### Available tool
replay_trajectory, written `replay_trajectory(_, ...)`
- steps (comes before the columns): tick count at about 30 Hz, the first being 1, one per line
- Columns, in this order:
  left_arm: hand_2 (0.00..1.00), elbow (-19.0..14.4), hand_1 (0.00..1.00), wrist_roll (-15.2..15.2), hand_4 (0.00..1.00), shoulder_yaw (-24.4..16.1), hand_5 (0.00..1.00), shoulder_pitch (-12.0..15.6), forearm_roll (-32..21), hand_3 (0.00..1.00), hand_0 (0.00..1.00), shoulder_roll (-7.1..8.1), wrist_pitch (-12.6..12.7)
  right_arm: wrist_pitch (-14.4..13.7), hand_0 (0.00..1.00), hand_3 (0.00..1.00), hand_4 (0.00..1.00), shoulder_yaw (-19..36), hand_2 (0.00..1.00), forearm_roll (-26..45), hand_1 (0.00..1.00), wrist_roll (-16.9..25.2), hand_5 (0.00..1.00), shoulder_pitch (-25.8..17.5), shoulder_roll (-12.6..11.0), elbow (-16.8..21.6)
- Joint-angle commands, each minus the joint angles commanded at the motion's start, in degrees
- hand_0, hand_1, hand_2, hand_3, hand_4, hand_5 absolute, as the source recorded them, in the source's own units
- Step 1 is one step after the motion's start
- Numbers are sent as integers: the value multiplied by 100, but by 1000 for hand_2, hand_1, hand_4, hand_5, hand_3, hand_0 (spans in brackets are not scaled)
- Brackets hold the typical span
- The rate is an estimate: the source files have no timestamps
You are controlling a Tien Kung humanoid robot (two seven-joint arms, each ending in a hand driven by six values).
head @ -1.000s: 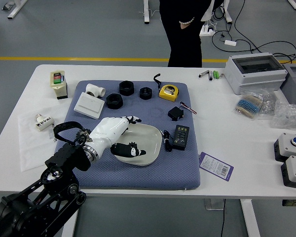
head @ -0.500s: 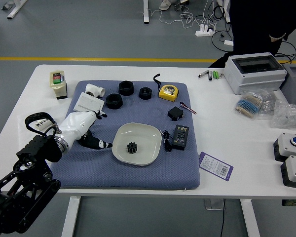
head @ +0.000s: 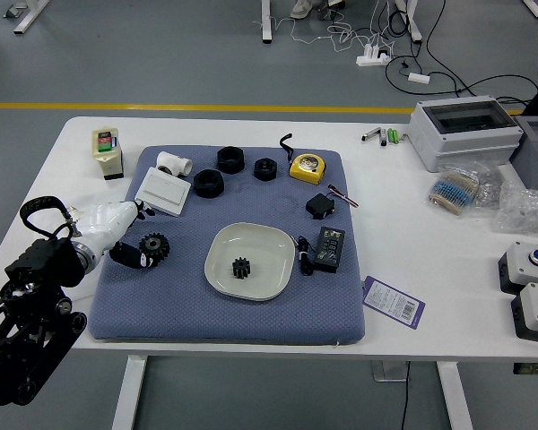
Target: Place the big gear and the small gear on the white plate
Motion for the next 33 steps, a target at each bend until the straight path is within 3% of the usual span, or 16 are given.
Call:
replay_trajectory(2, 722, 3, 644, -9, 998, 21, 249, 5, 0, 716, 474, -3, -1, 0, 606, 539, 730, 1, 725, 0, 625, 0, 698, -1, 0, 0)
replay_trajectory(3, 665, 4, 612, -17, 965, 40, 250, 8, 0, 658, 458, -6, 3, 1, 607, 539, 730, -1, 725, -2, 625, 0, 698, -1, -1, 0)
replay_trajectory(8, 665, 20, 612, -42, 965, 153, 250, 22, 0, 658, 458, -17, 51, 1, 607, 539, 730, -9, 725, -2, 625, 0, 698, -6, -1, 1)
replay_trajectory(9, 606, 22, 576, -45, 864, 167, 229, 26, 0, 628, 431, -19, 66, 1, 608, 539, 730, -11, 725, 0, 625, 0, 698, -6, -2, 1)
replay_trajectory(14, 606, 48, 576, -80, 864, 229, 229, 37, 0, 628, 431, -29, 194, 2, 608, 539, 730, -19, 725, 9, 625, -1, 698, -13, 1, 2)
replay_trajectory(15, 548, 65, 514, -79, 649, 229, 161, 37, 0, 590, 387, -30, 191, 1, 606, 539, 730, -20, 725, 9, 625, -2, 698, -15, 2, 2)
replay_trajectory(26, 539, -90, 500, -118, 607, 215, 142, 80, 0, 589, 382, 23, 264, -1, 607, 539, 730, -40, 725, 20, 625, -3, 698, -43, 9, -2)
replay_trajectory(27, 526, -140, 485, -125, 563, 210, 125, 82, 0, 584, 370, 28, 289, -1, 607, 539, 730, -43, 725, 25, 625, -3, 698, -46, 10, -3)
replay_trajectory(32, 526, -308, 485, -155, 563, 217, 125, 77, -18, 584, 370, 42, 360, -1, 607, 539, 730, -55, 725, 22, 625, -4, 698, -61, 9, -4)
replay_trajectory(33, 509, -329, 468, -158, 518, 224, 104, 75, -28, 579, 356, 44, 362, -1, 607, 539, 730, -56, 725, 22, 625, -5, 698, -64, 9, -4)
